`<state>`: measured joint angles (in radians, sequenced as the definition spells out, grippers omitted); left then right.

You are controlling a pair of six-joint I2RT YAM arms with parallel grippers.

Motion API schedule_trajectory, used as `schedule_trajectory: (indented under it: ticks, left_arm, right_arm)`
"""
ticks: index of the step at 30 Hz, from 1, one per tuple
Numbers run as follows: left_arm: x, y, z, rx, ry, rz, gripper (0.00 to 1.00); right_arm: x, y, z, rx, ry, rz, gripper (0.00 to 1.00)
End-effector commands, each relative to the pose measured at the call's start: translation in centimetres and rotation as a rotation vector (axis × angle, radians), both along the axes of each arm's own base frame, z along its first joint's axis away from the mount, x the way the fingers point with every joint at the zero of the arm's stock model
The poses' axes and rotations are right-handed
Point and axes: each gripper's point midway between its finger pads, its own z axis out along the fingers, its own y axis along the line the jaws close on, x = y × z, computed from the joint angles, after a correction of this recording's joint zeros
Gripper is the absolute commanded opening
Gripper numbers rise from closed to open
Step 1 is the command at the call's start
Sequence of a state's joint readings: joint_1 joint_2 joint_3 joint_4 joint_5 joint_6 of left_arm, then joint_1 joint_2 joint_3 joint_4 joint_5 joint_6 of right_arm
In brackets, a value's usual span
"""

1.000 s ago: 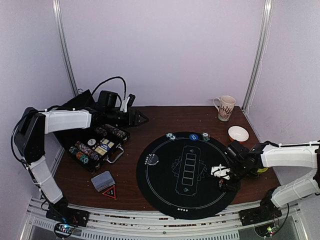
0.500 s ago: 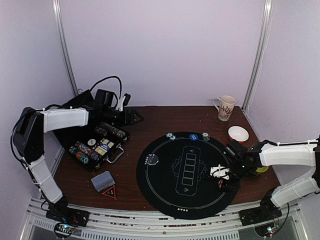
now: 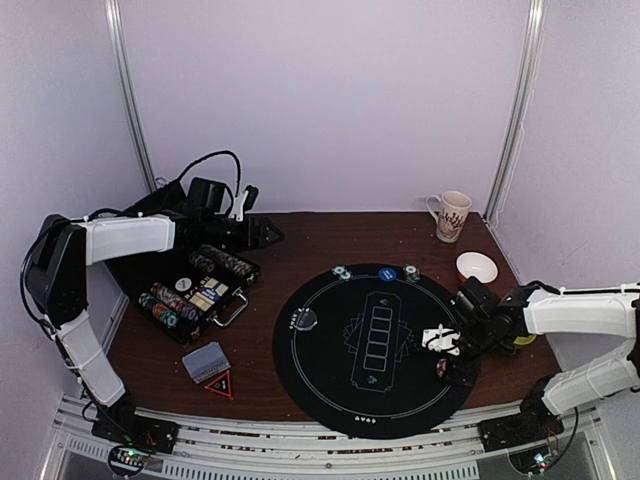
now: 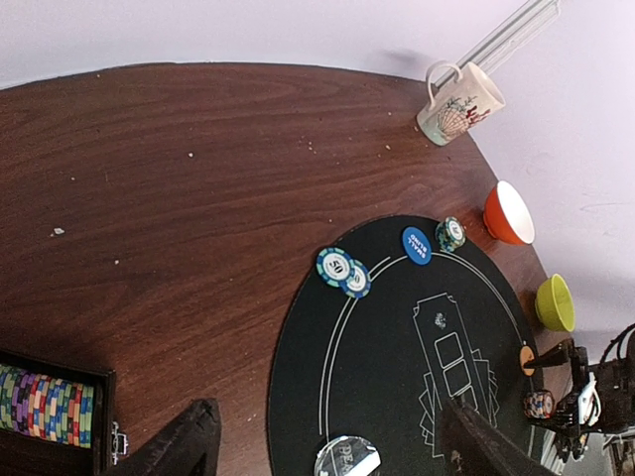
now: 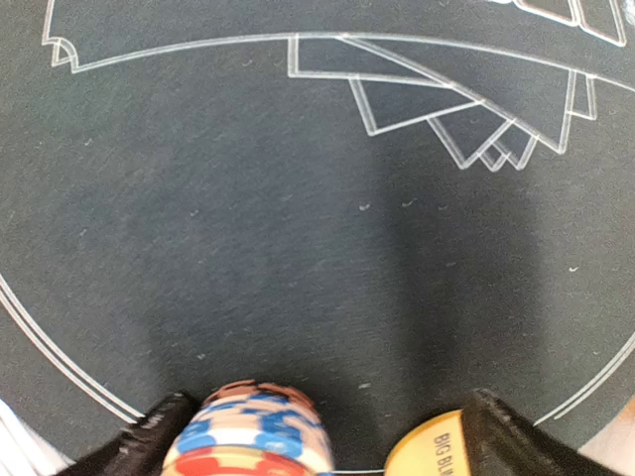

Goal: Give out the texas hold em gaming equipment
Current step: Place the poker chips pile in the big blind area.

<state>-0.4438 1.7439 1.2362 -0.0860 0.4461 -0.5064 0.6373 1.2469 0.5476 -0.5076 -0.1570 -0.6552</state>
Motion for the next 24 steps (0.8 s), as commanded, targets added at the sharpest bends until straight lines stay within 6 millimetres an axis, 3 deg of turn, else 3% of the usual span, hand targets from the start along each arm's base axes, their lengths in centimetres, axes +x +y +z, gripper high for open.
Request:
schedule_trajectory:
  ticks: [1, 18, 24]
  left_arm:
    - [0.6, 0.3, 2.6, -0.012, -0.066, 0.006, 0.79]
    - [0.6, 0.1, 1.6, -0.002, -0.047, -0.013, 0.79]
    - [0.6, 0.0, 1.1, 0.001, -0.039, -0.019, 0.79]
  right_arm:
    - [-2.5, -2.7, -2.6, -0.121, 0.078, 0.015, 1.0]
    - [-1.7, 1.7, 0.6, 0.048, 0.096, 0.098, 1.0]
    - [-1.6, 1.9, 0.5, 0.04, 0.104, 0.099, 1.0]
